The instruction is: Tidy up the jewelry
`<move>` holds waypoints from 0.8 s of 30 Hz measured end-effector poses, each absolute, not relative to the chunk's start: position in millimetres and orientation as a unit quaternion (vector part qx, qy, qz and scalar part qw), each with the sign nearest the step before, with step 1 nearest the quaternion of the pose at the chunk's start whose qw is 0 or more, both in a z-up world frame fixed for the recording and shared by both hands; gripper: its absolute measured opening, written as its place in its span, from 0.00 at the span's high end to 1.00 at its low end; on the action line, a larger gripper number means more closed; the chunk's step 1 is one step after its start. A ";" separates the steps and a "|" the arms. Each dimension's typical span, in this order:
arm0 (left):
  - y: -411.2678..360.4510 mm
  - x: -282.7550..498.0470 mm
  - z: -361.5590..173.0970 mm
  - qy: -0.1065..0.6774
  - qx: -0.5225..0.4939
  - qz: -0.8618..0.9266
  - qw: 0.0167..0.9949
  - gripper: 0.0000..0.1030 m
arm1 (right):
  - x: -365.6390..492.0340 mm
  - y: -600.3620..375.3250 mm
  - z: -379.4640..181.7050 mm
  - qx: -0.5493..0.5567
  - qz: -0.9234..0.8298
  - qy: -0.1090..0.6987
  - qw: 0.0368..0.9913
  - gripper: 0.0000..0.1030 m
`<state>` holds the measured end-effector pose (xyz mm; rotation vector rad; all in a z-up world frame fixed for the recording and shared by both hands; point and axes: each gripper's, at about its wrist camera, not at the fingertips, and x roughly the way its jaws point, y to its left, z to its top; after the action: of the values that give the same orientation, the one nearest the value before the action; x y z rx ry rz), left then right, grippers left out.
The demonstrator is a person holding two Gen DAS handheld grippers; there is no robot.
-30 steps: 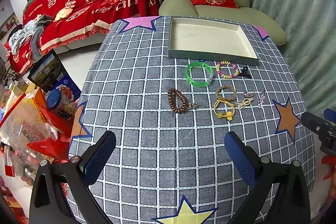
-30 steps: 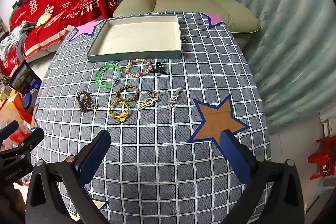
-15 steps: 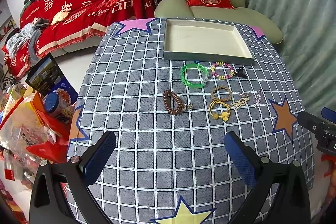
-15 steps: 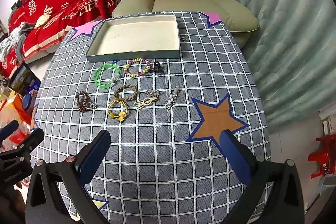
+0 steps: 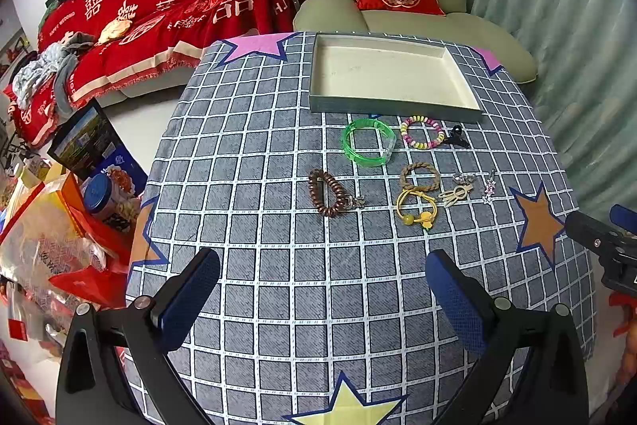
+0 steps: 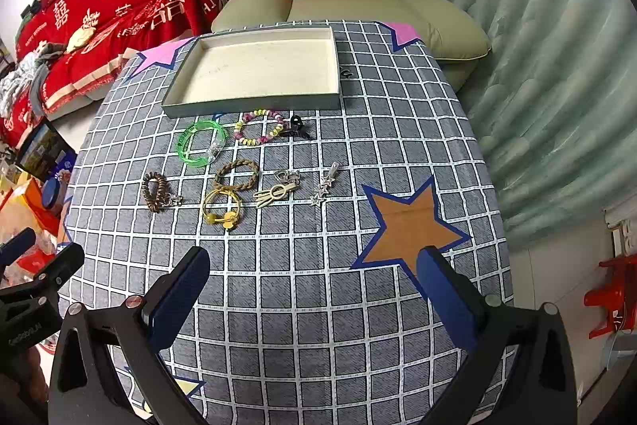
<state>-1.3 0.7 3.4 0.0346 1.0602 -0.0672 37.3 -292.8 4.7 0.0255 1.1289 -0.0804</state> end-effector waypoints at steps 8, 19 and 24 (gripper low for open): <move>0.3 -2.0 2.2 0.507 0.016 -0.034 0.861 0.00 | 37.4 -293.1 4.1 0.012 -0.038 0.535 0.844 0.00; -0.1 -1.3 1.1 0.507 0.017 -0.034 0.861 0.00 | 37.5 -294.1 3.7 0.012 -0.038 0.535 0.844 0.00; 0.1 -1.2 0.6 0.508 0.016 -0.034 0.861 0.00 | 37.4 -294.2 3.7 0.012 -0.038 0.536 0.844 0.00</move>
<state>-1.2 0.1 0.6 0.0346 1.0661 -0.0718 37.4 -294.2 3.7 0.0259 1.1308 -0.0810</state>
